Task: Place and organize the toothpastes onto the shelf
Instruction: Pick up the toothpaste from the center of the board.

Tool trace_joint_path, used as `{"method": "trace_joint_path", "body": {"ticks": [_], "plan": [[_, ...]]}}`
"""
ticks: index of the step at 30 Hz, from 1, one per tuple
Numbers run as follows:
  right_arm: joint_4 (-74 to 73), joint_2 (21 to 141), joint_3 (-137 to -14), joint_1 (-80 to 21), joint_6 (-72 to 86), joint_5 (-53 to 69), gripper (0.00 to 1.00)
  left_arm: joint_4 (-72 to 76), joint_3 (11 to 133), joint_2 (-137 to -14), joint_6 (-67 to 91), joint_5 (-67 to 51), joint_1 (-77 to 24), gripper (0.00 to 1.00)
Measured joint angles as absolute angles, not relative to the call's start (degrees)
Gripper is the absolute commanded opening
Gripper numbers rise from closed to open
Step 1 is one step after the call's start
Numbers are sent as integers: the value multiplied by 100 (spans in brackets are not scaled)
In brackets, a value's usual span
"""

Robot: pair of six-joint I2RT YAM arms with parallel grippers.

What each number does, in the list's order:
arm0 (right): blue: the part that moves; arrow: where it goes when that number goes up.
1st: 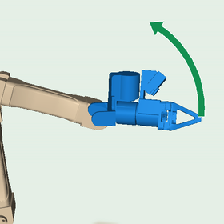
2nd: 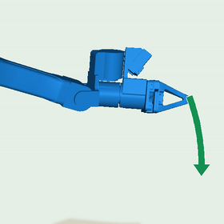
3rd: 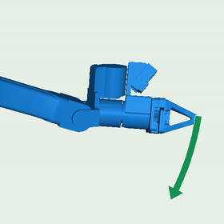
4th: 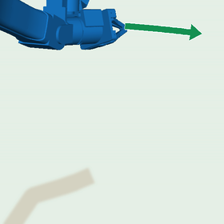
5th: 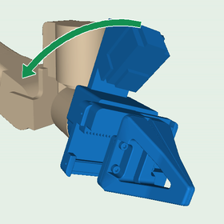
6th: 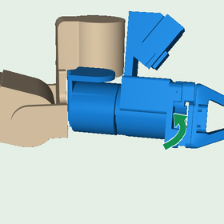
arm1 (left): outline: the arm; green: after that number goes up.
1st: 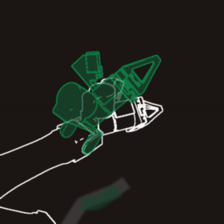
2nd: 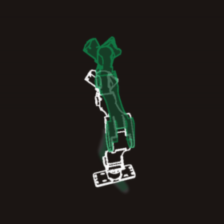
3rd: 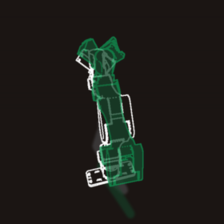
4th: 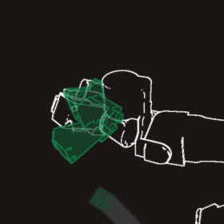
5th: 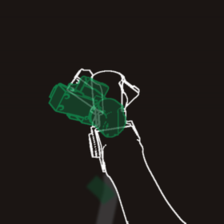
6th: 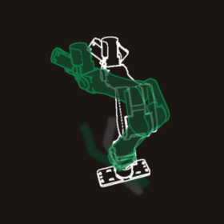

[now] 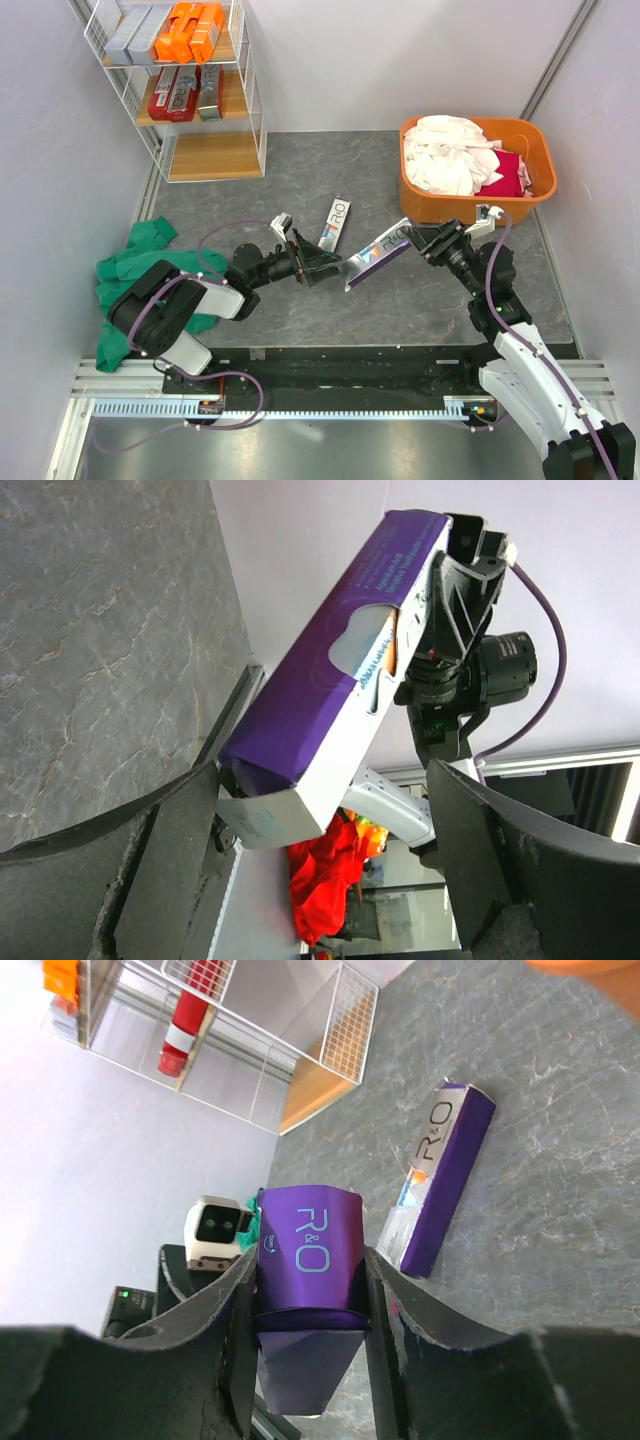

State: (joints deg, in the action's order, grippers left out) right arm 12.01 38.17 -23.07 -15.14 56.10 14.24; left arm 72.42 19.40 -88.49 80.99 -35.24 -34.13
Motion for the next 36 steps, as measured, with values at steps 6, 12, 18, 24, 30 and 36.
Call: {"method": "trace_joint_path", "body": {"ticks": [6,12,18,24,30,36], "plan": [[1334,3636,-2307,-1514,5795,1291,42,7432,2320,-9371,8281,-3570,-3686,86],[1396,3597,-2305,-1492,5815,1149,42,7592,2606,-10134,8799,-3616,-4012,79],[1328,3594,-2303,-1476,5771,1057,42,7686,2676,-10311,8949,-3568,-4160,79],[1542,3583,-2202,-1476,6031,1063,42,7675,2687,-10108,8925,-3481,-4191,80],[1848,3487,-1949,-1476,6447,1153,42,7660,2720,-9909,8860,-3389,-4246,73],[1804,3256,-1800,-1479,6556,1142,43,7647,2788,-9898,8855,-3374,-4252,64]]}}
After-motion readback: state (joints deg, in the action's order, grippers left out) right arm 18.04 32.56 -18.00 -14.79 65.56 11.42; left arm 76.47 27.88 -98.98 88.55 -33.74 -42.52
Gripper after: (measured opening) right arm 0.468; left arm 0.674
